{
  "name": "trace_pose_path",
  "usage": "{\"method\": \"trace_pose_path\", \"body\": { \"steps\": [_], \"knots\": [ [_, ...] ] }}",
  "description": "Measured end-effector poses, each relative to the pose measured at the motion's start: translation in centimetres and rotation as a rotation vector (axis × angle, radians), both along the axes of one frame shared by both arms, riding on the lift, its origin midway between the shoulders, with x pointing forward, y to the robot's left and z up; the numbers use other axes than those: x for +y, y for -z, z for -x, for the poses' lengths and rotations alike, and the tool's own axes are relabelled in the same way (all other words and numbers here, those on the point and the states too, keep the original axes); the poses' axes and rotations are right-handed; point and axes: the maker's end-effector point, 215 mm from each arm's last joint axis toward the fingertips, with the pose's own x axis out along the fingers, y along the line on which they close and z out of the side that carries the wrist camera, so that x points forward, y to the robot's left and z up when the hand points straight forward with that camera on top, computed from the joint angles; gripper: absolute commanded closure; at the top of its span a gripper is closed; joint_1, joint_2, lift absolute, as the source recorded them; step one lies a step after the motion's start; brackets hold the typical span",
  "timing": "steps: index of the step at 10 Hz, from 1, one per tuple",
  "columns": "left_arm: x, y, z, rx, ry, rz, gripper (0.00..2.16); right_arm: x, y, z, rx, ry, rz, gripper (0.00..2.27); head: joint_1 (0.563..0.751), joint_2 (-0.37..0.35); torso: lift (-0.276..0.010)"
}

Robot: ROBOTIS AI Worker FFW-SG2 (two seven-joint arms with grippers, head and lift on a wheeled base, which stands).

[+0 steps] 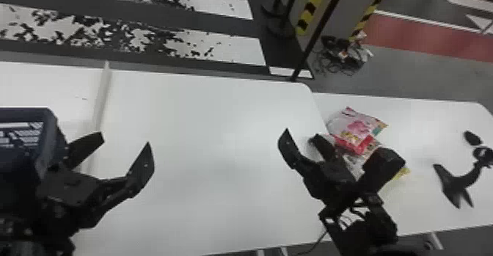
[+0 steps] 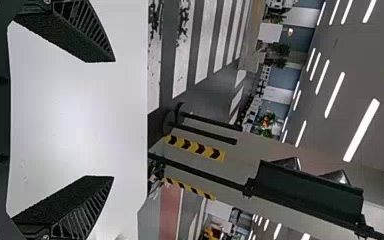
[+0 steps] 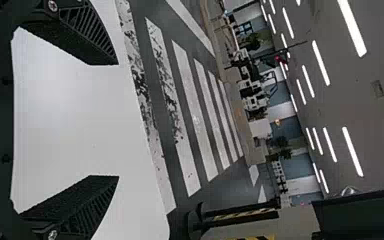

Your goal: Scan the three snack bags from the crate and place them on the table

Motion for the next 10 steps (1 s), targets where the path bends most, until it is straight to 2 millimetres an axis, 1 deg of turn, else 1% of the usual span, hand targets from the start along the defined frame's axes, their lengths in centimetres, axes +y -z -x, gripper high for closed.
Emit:
{"method": "trace_pose_path", "body": {
  "steps": [1,2,3,4,5,7,8,9,10],
  "knots": [
    [0.7,0.0,0.3,0.002,-0.020,-0.015,0.03,0.8,0.0,0.5,-0.025,-0.007,0.021,0.07,0.695,-0.249,-0.062],
    [1.7,-0.3,0.6,-0.004,-0.036,-0.031,0.03,1.1,0.5,0.7,-0.027,-0.009,0.033,0.07,0.695,-0.232,-0.062],
    [3.2,-1.2,0.6,-0.027,-0.060,-0.048,0.03,1.0,0.9,0.9,-0.025,-0.009,0.044,0.07,0.695,-0.208,-0.062],
    [5.4,-2.4,0.4,-0.057,-0.098,-0.072,0.03,1.0,1.0,0.9,-0.025,-0.010,0.052,0.07,0.695,-0.191,-0.062],
    [7.5,-3.5,0.2,-0.079,-0.133,-0.096,0.03,1.2,0.9,0.9,-0.028,-0.016,0.054,0.07,0.695,-0.156,-0.062],
    [10.8,-5.3,0.4,-0.104,-0.178,-0.127,0.04,1.8,0.7,0.8,-0.039,-0.028,0.052,0.08,0.695,-0.095,-0.062],
    [12.2,-5.9,0.5,-0.102,-0.201,-0.135,0.09,2.1,0.7,0.8,-0.038,-0.034,0.056,0.08,0.695,-0.082,-0.062],
    [13.9,-6.0,0.8,-0.068,-0.229,-0.152,0.09,2.4,0.8,0.8,-0.037,-0.041,0.060,0.08,0.695,-0.037,-0.062],
    [15.9,-5.7,1.2,-0.016,-0.258,-0.172,0.08,2.6,1.0,0.9,-0.034,-0.048,0.063,0.08,0.695,-0.018,-0.062]
  ]
}}
